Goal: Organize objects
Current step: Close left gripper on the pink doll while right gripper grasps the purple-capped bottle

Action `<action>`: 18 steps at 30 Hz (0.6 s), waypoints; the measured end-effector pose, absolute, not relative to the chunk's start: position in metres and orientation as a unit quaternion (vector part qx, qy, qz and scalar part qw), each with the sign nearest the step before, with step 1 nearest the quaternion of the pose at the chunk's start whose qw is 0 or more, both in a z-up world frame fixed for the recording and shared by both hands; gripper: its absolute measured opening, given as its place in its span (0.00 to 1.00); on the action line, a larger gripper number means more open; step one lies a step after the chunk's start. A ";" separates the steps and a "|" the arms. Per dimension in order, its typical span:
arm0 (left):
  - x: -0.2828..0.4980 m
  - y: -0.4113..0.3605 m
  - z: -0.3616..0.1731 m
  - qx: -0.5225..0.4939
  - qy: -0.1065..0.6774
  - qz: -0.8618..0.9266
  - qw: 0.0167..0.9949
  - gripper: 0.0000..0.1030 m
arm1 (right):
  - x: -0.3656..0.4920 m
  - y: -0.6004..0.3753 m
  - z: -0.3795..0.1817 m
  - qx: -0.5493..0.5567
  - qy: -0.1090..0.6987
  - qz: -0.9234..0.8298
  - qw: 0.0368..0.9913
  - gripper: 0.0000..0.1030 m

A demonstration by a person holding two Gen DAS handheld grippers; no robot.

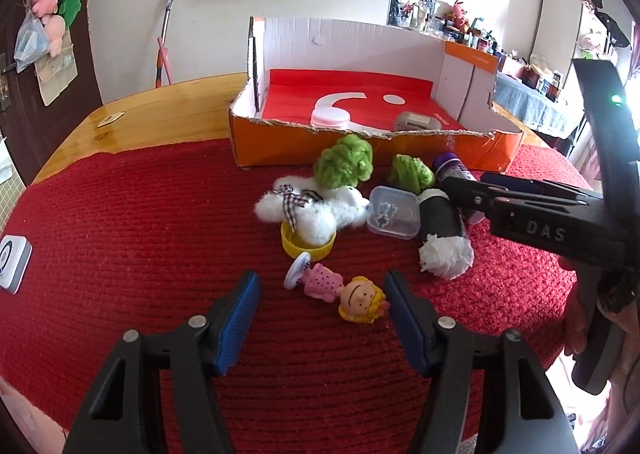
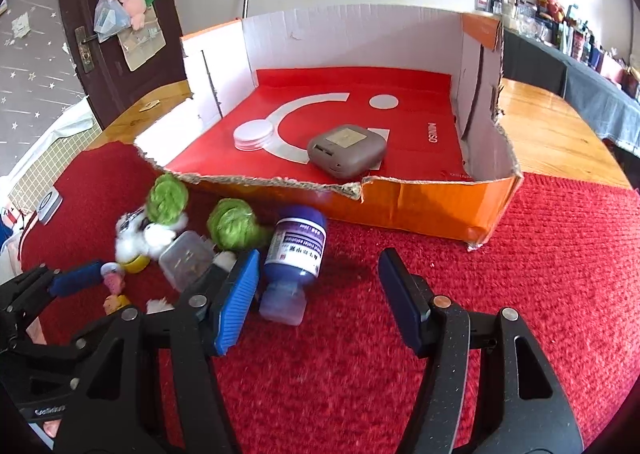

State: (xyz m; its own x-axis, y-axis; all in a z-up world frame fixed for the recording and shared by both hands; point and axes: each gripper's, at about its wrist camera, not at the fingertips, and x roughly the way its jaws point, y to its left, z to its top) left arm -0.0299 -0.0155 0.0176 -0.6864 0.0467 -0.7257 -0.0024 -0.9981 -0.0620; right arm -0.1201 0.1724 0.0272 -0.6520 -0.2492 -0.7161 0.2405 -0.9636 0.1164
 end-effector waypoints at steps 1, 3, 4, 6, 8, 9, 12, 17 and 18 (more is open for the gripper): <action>-0.030 -0.015 0.018 -0.396 -0.027 0.918 0.015 0.65 | -0.122 0.173 0.026 0.399 -0.007 -0.907 0.135 0.57; -0.030 -0.015 0.018 -0.396 -0.026 0.918 0.018 0.65 | -0.123 0.173 0.025 0.401 -0.007 -0.906 0.136 0.55; -0.031 -0.015 0.018 -0.396 -0.025 0.918 0.019 0.65 | -0.123 0.172 0.025 0.403 -0.005 -0.905 0.139 0.51; -0.032 -0.014 0.018 -0.395 -0.023 0.918 0.020 0.65 | -0.122 0.171 0.025 0.403 -0.002 -0.903 0.147 0.39; -0.033 -0.013 0.018 -0.393 -0.022 0.919 0.021 0.63 | -0.122 0.171 0.025 0.404 -0.005 -0.901 0.155 0.29; -0.034 -0.013 0.018 -0.393 -0.022 0.919 0.023 0.55 | -0.122 0.171 0.025 0.405 -0.006 -0.901 0.156 0.29; -0.034 -0.013 0.018 -0.393 -0.020 0.919 0.027 0.52 | -0.121 0.172 0.025 0.405 -0.008 -0.900 0.159 0.29; -0.033 -0.015 0.019 -0.392 -0.028 0.919 0.030 0.51 | -0.118 0.174 0.026 0.405 -0.018 -0.899 0.168 0.28; -0.032 -0.016 0.019 -0.392 -0.029 0.919 0.030 0.51 | -0.118 0.174 0.026 0.405 -0.021 -0.898 0.170 0.28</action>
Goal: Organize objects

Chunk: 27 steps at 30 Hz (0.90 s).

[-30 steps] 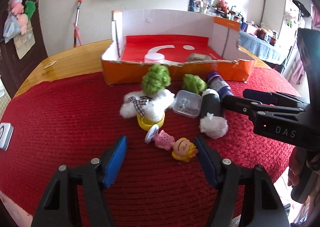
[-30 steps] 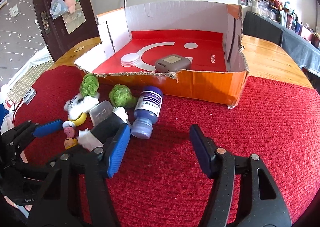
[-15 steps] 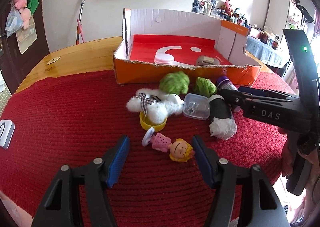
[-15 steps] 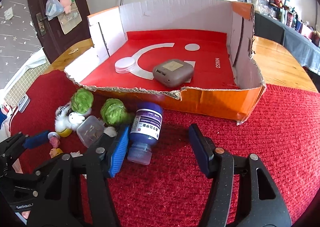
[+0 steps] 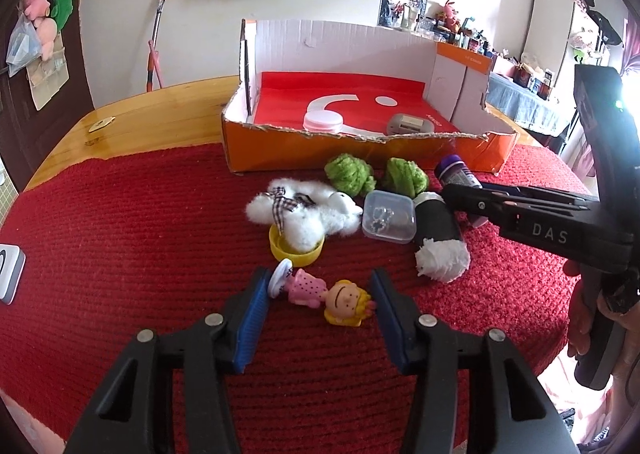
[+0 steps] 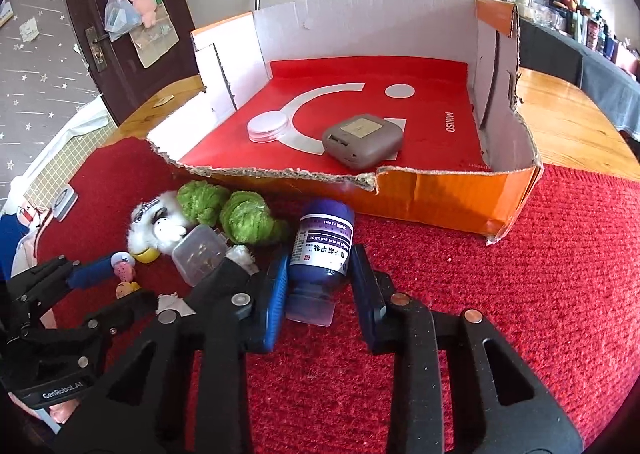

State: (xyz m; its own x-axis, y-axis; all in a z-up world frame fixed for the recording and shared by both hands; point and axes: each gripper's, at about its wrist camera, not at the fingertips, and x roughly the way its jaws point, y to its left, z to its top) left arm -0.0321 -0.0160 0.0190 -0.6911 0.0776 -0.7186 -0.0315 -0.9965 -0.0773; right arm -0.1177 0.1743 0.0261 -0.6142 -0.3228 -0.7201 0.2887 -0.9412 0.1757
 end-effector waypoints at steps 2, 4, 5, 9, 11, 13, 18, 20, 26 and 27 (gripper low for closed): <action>-0.031 -0.017 0.021 -0.390 -0.031 0.920 0.031 0.51 | -0.115 0.175 0.027 0.405 -0.027 -0.897 0.176 0.28; -0.029 -0.017 0.024 -0.386 -0.032 0.921 0.031 0.51 | -0.112 0.175 0.028 0.405 -0.032 -0.895 0.183 0.28; -0.028 -0.017 0.026 -0.383 -0.033 0.923 0.032 0.51 | -0.110 0.175 0.029 0.403 -0.033 -0.895 0.187 0.28; -0.027 -0.017 0.035 -0.372 -0.032 0.927 0.035 0.51 | -0.105 0.174 0.035 0.398 -0.040 -0.895 0.197 0.27; -0.028 -0.017 0.039 -0.367 -0.031 0.929 0.035 0.51 | -0.102 0.173 0.039 0.394 -0.040 -0.896 0.201 0.27; -0.029 -0.017 0.041 -0.365 -0.033 0.930 0.037 0.51 | -0.100 0.172 0.043 0.389 -0.040 -0.897 0.205 0.27; -0.034 -0.015 0.047 -0.359 -0.032 0.932 0.038 0.51 | -0.097 0.170 0.049 0.384 -0.037 -0.898 0.210 0.26; -0.035 -0.014 0.048 -0.358 -0.032 0.932 0.039 0.51 | -0.097 0.169 0.048 0.385 -0.036 -0.898 0.210 0.26; -0.037 -0.013 0.050 -0.353 -0.033 0.934 0.040 0.51 | -0.095 0.169 0.050 0.383 -0.037 -0.898 0.214 0.26; -0.037 -0.013 0.051 -0.353 -0.033 0.934 0.040 0.51 | -0.095 0.169 0.051 0.382 -0.037 -0.898 0.215 0.26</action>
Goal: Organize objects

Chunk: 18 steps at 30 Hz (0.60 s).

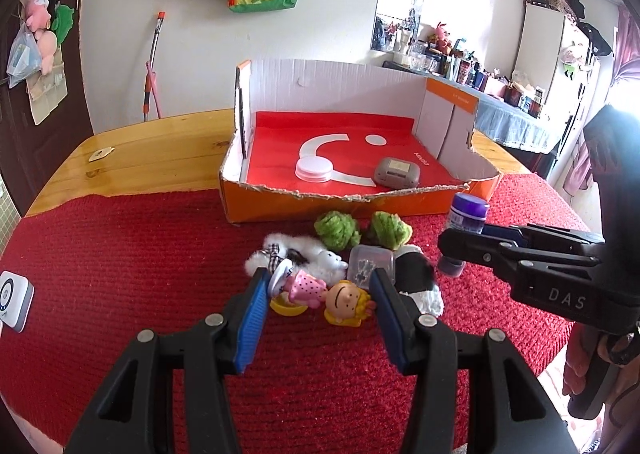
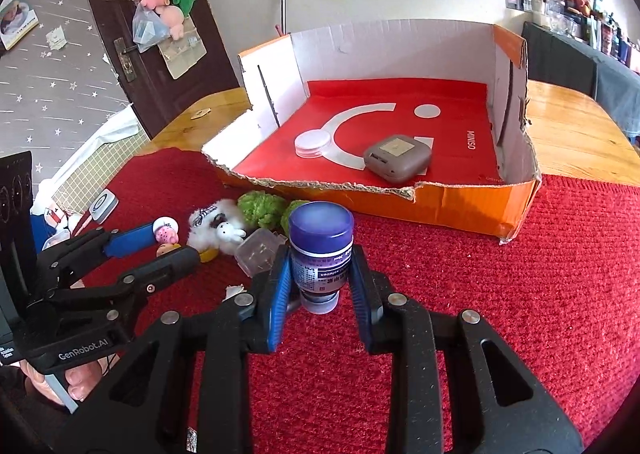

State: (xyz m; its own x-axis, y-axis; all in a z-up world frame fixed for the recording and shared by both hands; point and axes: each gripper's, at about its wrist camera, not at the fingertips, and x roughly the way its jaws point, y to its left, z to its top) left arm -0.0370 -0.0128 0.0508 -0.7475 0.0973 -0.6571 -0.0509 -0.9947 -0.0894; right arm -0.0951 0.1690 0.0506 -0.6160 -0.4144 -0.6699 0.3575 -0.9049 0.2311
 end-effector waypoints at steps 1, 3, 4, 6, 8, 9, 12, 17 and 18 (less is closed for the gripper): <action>-0.037 -0.013 0.051 -0.353 -0.033 0.934 0.040 0.51 | -0.095 0.169 0.051 0.381 -0.037 -0.898 0.215 0.26; -0.038 -0.013 0.051 -0.353 -0.033 0.934 0.040 0.51 | -0.095 0.169 0.051 0.382 -0.038 -0.898 0.216 0.26; -0.038 -0.013 0.051 -0.354 -0.034 0.934 0.040 0.51 | -0.096 0.169 0.050 0.382 -0.039 -0.898 0.216 0.26; -0.039 -0.013 0.051 -0.355 -0.035 0.933 0.041 0.51 | -0.095 0.169 0.049 0.383 -0.040 -0.897 0.217 0.26; -0.042 -0.013 0.051 -0.356 -0.036 0.933 0.043 0.51 | -0.095 0.168 0.050 0.382 -0.040 -0.897 0.219 0.26; -0.043 -0.013 0.051 -0.356 -0.037 0.933 0.043 0.51 | -0.095 0.168 0.051 0.382 -0.040 -0.897 0.220 0.26; -0.047 -0.012 0.052 -0.355 -0.035 0.933 0.043 0.51 | -0.095 0.168 0.054 0.378 -0.039 -0.898 0.222 0.26; -0.057 -0.012 0.053 -0.360 -0.038 0.931 0.049 0.51 | -0.095 0.168 0.057 0.376 -0.039 -0.898 0.224 0.26; -0.060 -0.013 0.053 -0.361 -0.038 0.930 0.049 0.51 | -0.095 0.169 0.057 0.376 -0.040 -0.898 0.224 0.26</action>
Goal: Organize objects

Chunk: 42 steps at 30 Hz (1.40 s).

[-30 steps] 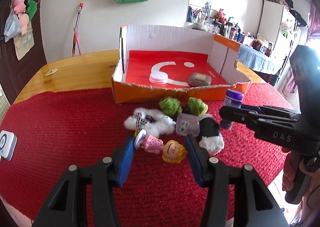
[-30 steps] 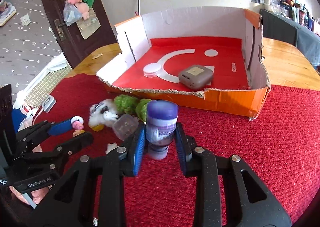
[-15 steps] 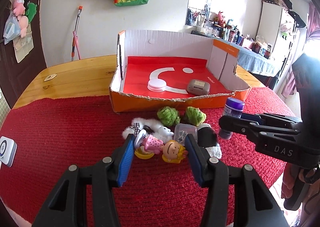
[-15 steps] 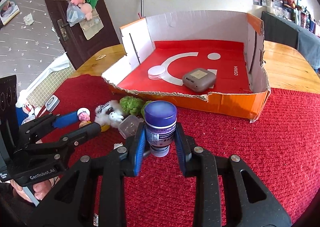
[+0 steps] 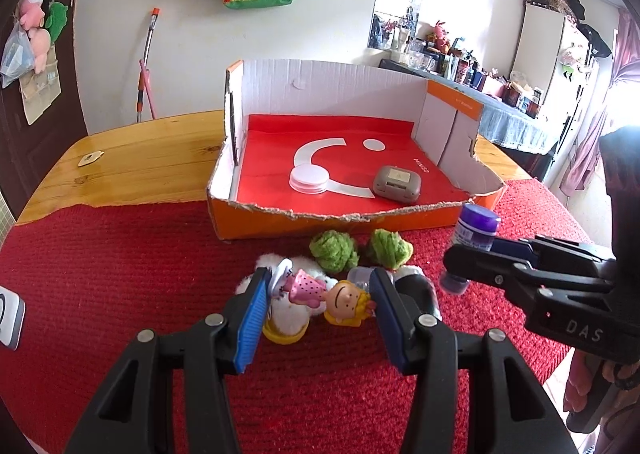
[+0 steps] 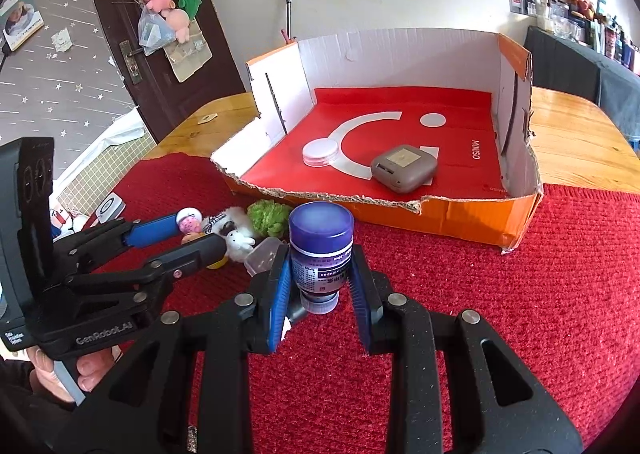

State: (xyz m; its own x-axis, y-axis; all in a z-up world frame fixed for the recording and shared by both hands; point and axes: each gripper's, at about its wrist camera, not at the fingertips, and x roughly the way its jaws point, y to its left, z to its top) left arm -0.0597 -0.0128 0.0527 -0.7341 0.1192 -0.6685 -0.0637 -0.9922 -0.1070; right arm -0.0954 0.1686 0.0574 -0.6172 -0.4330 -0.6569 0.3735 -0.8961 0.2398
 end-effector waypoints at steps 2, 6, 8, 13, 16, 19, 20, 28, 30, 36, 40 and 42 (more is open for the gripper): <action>-0.064 -0.013 0.054 -0.363 -0.040 0.930 0.051 0.51 | -0.096 0.169 0.058 0.375 -0.040 -0.898 0.225 0.26; -0.070 -0.013 0.059 -0.359 -0.039 0.931 0.055 0.51 | -0.097 0.169 0.061 0.374 -0.040 -0.898 0.227 0.26; -0.073 -0.013 0.062 -0.356 -0.036 0.932 0.057 0.51 | -0.098 0.169 0.062 0.374 -0.042 -0.897 0.230 0.26; -0.086 -0.013 0.073 -0.349 -0.029 0.935 0.060 0.51 | -0.103 0.167 0.070 0.371 -0.040 -0.897 0.238 0.26; -0.094 -0.013 0.080 -0.344 -0.026 0.937 0.061 0.51 | -0.105 0.166 0.076 0.366 -0.033 -0.899 0.238 0.26; -0.103 -0.013 0.086 -0.340 -0.020 0.938 0.062 0.51 | -0.110 0.166 0.082 0.360 -0.028 -0.902 0.237 0.26; -0.106 -0.013 0.087 -0.340 -0.019 0.938 0.063 0.51 | -0.112 0.166 0.083 0.359 -0.027 -0.902 0.237 0.26; -0.135 -0.013 0.089 -0.347 -0.017 0.935 0.065 0.51 | -0.131 0.168 0.092 0.354 -0.022 -0.905 0.235 0.26; -0.142 -0.013 0.086 -0.351 -0.018 0.934 0.064 0.51 | -0.137 0.168 0.093 0.354 -0.020 -0.905 0.235 0.26; -0.164 -0.018 0.078 -0.370 -0.028 0.926 0.068 0.51 | -0.157 0.169 0.089 0.366 -0.021 -0.901 0.234 0.26; -0.172 -0.020 0.067 -0.389 -0.035 0.918 0.070 0.51 | -0.169 0.169 0.080 0.380 -0.023 -0.894 0.236 0.26; -0.175 -0.021 0.062 -0.397 -0.036 0.914 0.071 0.51 | -0.172 0.169 0.075 0.387 -0.026 -0.891 0.237 0.26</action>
State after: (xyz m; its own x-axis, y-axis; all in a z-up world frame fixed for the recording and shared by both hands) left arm -0.1747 -0.0207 0.0617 -0.6749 0.1579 -0.7208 -0.1008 -0.9874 -0.1219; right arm -0.1722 0.1689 0.0748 -0.5886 -0.4418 -0.6770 0.4019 -0.8866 0.2291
